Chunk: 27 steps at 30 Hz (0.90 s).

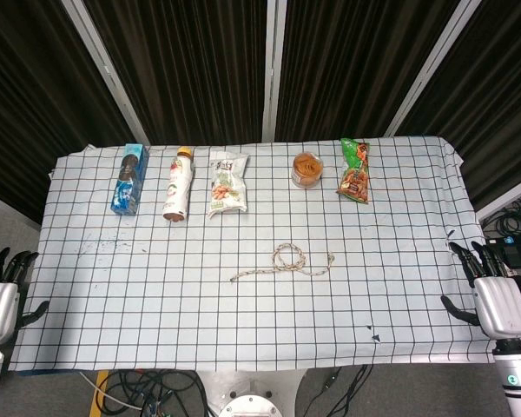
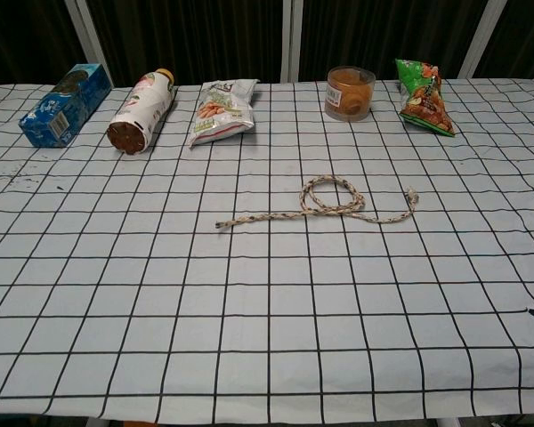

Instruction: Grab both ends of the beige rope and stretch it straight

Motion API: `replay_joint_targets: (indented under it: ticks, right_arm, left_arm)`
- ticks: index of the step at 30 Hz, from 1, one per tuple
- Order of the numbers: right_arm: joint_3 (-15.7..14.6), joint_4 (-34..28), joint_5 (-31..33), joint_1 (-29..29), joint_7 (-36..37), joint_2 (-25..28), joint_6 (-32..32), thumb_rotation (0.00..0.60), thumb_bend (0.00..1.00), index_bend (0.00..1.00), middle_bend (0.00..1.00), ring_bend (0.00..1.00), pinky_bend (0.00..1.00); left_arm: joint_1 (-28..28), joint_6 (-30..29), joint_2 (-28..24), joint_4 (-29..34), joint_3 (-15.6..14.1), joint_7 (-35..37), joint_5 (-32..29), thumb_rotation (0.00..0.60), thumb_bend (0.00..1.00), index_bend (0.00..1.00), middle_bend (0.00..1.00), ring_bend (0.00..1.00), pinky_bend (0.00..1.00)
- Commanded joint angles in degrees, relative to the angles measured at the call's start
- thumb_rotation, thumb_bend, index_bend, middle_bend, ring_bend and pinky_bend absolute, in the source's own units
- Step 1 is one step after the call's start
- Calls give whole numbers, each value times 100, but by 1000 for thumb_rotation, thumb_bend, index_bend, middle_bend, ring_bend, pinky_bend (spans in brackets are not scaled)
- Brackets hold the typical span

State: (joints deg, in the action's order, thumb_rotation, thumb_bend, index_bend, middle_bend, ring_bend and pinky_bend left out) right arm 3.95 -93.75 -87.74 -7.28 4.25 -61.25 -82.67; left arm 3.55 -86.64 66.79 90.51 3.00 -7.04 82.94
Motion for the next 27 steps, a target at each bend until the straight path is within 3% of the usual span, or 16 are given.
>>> replay_joint_targets:
  ticks: [1,8,16,22,27]
  right_arm:
    - [0,0,0,-17,-15,-10,24,600,154,95,177,0,70]
    - [-22,-11,-44,-146,20,-9,229,600,163,113,194,0,73]
    - [158,80,-278,-1069,-42,-2,1316,600,211,268,235,0,87]
    - [367,540,-229,-1943,-226,-665,2236,600,231,361,226,0,87]
    - [339,1001,-212,-2320,-449,-1307,2578,600,232,411,219,0,43]
  left_arm:
    - [5,19,12,-17,-2,4,-9,600,157,162,145,0,0]
    - [4,2,42,-52,8,35,11,600,157,162,145,0,0]
    - [64,50,57,-123,35,117,56,600,157,162,145,0,0]
    - [65,76,56,-151,41,153,22,600,157,162,145,0,0]
    - [64,127,47,-177,52,194,-51,600,157,162,145,0,0]
